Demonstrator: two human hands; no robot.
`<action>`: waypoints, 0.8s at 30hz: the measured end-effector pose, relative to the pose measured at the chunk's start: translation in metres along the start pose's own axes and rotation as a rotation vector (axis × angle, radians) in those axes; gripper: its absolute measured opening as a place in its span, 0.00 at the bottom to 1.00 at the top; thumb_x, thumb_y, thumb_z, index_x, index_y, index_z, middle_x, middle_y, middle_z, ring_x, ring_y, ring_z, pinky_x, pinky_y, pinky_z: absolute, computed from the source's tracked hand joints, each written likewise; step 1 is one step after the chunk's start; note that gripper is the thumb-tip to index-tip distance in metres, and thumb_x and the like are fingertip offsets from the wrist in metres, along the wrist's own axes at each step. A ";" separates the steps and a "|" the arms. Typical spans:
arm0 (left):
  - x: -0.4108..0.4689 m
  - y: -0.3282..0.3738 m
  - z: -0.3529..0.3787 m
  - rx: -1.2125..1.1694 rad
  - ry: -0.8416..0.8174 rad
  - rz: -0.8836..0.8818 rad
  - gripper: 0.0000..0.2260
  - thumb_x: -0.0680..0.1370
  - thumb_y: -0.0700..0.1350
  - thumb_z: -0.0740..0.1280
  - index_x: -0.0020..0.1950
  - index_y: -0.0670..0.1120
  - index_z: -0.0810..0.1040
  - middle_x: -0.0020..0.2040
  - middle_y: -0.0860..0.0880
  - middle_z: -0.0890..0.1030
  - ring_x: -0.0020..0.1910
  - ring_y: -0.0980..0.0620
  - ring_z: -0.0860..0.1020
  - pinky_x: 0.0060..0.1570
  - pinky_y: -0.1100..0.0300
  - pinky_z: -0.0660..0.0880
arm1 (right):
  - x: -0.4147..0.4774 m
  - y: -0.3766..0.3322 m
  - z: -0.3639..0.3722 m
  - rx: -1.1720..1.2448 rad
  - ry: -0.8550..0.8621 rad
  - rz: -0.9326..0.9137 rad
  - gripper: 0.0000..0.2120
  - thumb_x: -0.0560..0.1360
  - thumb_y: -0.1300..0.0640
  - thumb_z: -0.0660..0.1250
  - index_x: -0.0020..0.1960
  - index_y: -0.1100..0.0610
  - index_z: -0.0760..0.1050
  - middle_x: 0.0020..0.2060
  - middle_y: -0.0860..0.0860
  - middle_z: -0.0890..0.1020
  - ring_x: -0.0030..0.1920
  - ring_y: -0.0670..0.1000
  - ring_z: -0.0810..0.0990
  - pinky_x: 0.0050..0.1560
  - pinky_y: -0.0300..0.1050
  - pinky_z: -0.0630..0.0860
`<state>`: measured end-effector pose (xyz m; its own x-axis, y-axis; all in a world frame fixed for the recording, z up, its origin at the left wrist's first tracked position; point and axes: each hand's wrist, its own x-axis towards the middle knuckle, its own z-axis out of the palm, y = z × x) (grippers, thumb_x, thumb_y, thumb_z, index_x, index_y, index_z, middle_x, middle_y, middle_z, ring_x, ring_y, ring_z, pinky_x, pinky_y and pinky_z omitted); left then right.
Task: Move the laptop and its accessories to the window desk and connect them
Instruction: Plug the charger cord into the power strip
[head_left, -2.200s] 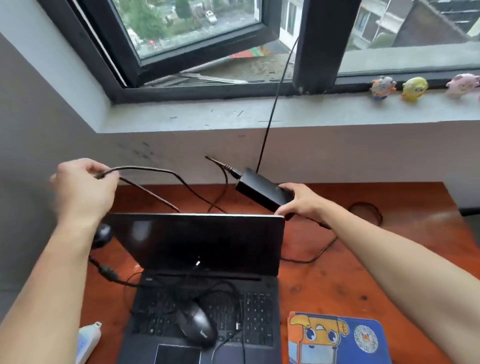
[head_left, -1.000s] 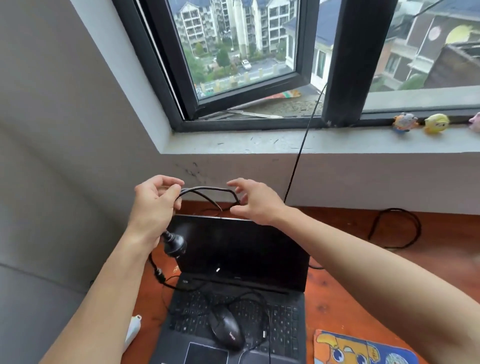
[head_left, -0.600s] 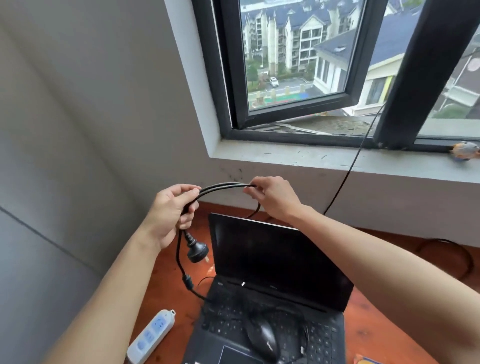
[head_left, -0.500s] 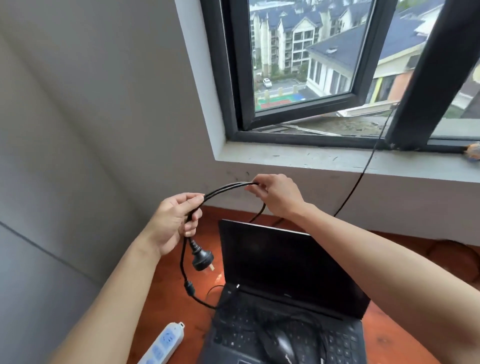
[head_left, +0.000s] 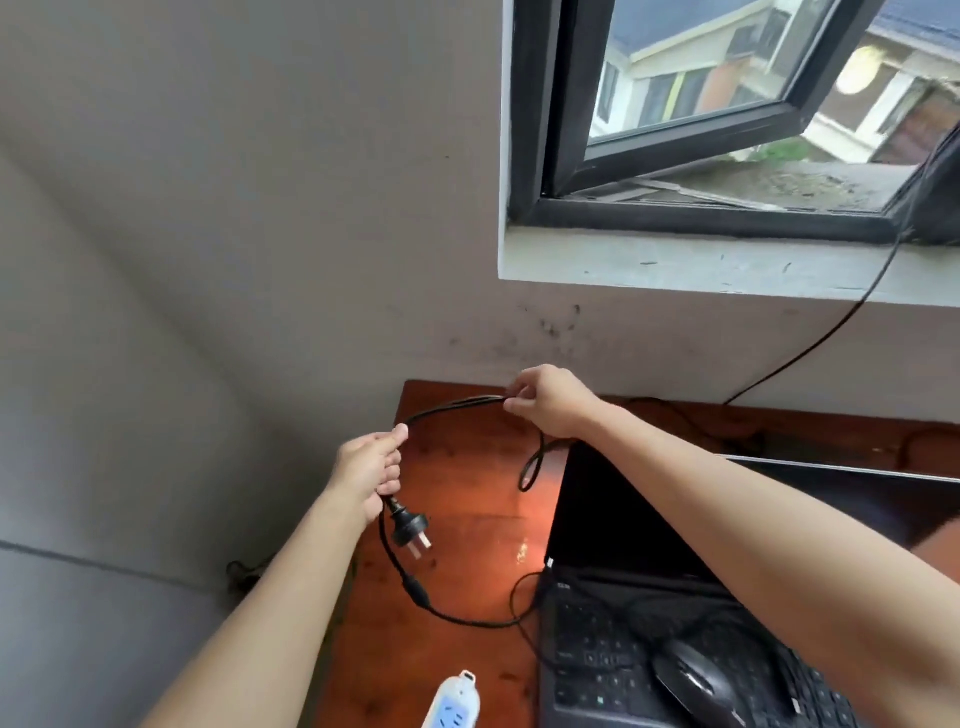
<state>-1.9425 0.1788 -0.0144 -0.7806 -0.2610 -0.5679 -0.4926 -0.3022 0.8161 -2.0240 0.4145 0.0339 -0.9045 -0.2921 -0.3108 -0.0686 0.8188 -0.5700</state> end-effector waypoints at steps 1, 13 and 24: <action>0.006 -0.005 -0.006 0.016 0.028 0.000 0.05 0.76 0.40 0.69 0.45 0.41 0.74 0.27 0.50 0.66 0.18 0.59 0.60 0.17 0.67 0.56 | -0.005 -0.003 0.000 -0.028 -0.004 -0.008 0.12 0.76 0.50 0.68 0.56 0.53 0.80 0.52 0.52 0.84 0.54 0.54 0.80 0.53 0.43 0.75; 0.014 -0.048 -0.040 0.406 0.018 -0.085 0.07 0.70 0.40 0.75 0.44 0.40 0.80 0.33 0.46 0.78 0.30 0.50 0.74 0.32 0.59 0.71 | -0.122 0.004 0.092 -0.238 0.166 -0.538 0.08 0.77 0.59 0.61 0.46 0.61 0.78 0.41 0.55 0.80 0.43 0.58 0.80 0.39 0.51 0.76; -0.063 -0.072 -0.051 0.551 0.014 0.003 0.09 0.80 0.44 0.63 0.45 0.41 0.79 0.33 0.43 0.79 0.30 0.48 0.77 0.30 0.56 0.76 | -0.150 0.071 0.210 -0.582 -0.251 -0.329 0.11 0.76 0.60 0.59 0.55 0.58 0.75 0.54 0.56 0.79 0.59 0.60 0.74 0.45 0.52 0.73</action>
<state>-1.8382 0.1702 -0.0425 -0.7791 -0.2744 -0.5637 -0.6217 0.2225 0.7509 -1.8047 0.4129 -0.1194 -0.6790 -0.6171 -0.3977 -0.5981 0.7791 -0.1878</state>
